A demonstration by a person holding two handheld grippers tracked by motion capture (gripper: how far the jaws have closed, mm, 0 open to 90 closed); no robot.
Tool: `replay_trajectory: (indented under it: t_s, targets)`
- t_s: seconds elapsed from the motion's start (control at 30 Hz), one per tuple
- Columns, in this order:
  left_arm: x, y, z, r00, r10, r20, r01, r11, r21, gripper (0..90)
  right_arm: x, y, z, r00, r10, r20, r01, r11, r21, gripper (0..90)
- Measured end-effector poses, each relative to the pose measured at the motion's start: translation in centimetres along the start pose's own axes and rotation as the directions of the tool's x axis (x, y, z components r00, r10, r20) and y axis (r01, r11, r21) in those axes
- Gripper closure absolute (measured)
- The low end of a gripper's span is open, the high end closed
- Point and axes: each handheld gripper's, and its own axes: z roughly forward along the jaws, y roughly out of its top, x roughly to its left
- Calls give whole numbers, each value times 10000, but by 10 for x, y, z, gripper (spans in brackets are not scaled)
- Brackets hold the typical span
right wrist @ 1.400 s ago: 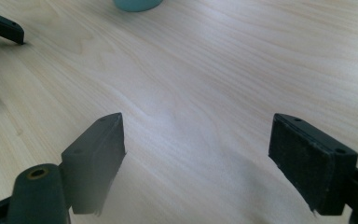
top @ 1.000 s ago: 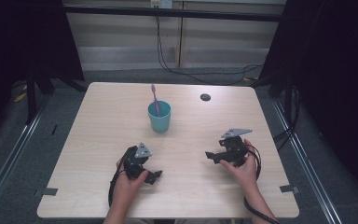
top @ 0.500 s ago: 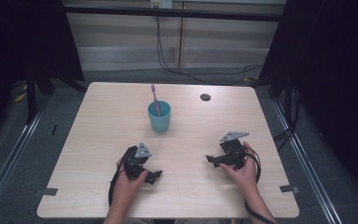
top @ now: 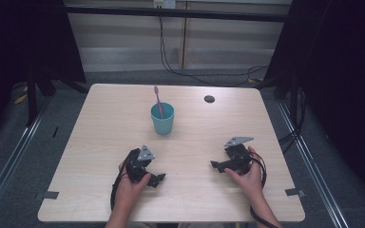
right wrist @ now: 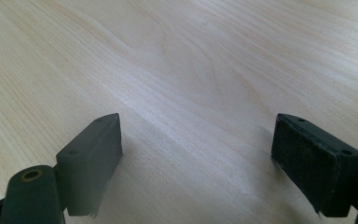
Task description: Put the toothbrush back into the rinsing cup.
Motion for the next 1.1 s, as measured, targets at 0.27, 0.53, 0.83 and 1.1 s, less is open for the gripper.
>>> replay_trajectory:
  t_s: [0.27,0.53,0.83,1.1]
  targets:
    - [0,0,0,10000,1,0,-1,10000,-2,0,2,-2,1,9997,-188,163,190,9997,-118,142]
    - [0,0,0,10000,-3,-1,3,10000,0,0,1,-10,1,9997,-199,144,208,9975,-681,139]
    - [0,0,0,10000,-13,-15,13,10000,-13,0,1,-10,1,9997,-203,107,210,9976,-665,132]
    - [-1,0,0,10000,-54,-66,54,10000,2,0,1,-10,1,9997,-237,68,241,9974,-678,124]
